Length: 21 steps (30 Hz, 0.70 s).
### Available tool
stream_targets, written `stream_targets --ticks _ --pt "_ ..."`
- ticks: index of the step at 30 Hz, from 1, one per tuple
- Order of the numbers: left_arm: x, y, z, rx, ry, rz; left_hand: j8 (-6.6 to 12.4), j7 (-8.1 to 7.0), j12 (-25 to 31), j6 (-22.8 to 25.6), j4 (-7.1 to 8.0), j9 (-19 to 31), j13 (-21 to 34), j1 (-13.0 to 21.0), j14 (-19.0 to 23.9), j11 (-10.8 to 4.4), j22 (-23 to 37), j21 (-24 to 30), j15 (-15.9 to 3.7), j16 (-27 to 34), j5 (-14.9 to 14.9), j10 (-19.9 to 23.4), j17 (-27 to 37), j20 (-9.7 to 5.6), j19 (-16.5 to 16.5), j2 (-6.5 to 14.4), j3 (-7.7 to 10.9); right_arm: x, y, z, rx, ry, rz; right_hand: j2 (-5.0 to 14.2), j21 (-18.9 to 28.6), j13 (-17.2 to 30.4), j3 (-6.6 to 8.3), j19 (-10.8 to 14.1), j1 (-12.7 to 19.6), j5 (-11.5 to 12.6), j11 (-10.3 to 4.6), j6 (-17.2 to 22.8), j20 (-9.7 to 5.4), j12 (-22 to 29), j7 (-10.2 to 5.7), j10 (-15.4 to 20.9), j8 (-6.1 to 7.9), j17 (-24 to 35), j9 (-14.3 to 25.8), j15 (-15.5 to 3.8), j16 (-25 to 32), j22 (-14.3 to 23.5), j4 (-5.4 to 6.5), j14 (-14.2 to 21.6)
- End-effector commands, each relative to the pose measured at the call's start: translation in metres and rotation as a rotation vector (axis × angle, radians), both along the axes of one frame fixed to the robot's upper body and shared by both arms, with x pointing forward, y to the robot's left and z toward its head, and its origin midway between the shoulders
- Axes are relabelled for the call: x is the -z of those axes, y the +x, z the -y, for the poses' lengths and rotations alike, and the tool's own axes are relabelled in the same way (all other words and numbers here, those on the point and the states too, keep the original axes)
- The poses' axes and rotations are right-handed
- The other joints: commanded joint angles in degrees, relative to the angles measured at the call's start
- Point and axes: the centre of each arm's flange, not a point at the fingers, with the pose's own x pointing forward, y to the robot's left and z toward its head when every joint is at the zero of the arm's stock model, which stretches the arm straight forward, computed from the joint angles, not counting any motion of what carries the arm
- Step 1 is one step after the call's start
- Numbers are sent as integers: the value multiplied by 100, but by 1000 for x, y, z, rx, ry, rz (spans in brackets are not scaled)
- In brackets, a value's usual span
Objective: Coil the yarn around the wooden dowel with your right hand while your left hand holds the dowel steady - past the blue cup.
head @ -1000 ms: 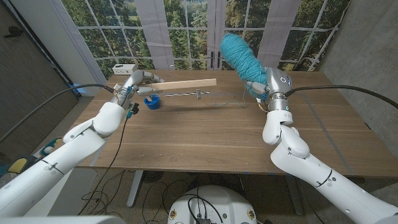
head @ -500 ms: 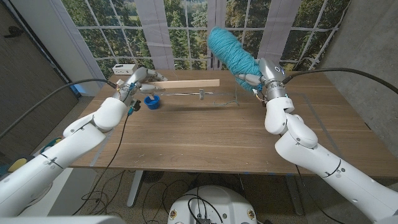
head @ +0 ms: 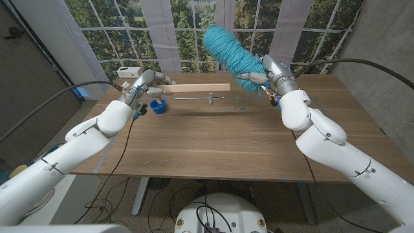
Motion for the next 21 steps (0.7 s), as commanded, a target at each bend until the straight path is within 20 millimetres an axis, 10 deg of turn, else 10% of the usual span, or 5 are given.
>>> stream_targets --ticks 1,21 --pt "0 -6 -2 1 -16 0 -9 334 -37 378 41 17 23 417 164 -4 7 52 -337 -14 12 28 32 -629 -35 481 17 -11 -13 -17 -195 -53 -139 1293 50 603 128 -31 1322 45 -169 728 -26 75 -637 163 28 67 51 -641 46 23 129 -137" --pt "-3 -11 -3 -5 -21 -22 -37 323 -77 379 36 25 55 428 152 3 7 93 -335 -52 -8 48 66 -628 -56 484 22 -7 -7 -14 -535 -67 -371 1321 144 836 136 -71 1393 37 -132 685 33 197 -535 103 -3 378 197 -634 188 41 186 -165"
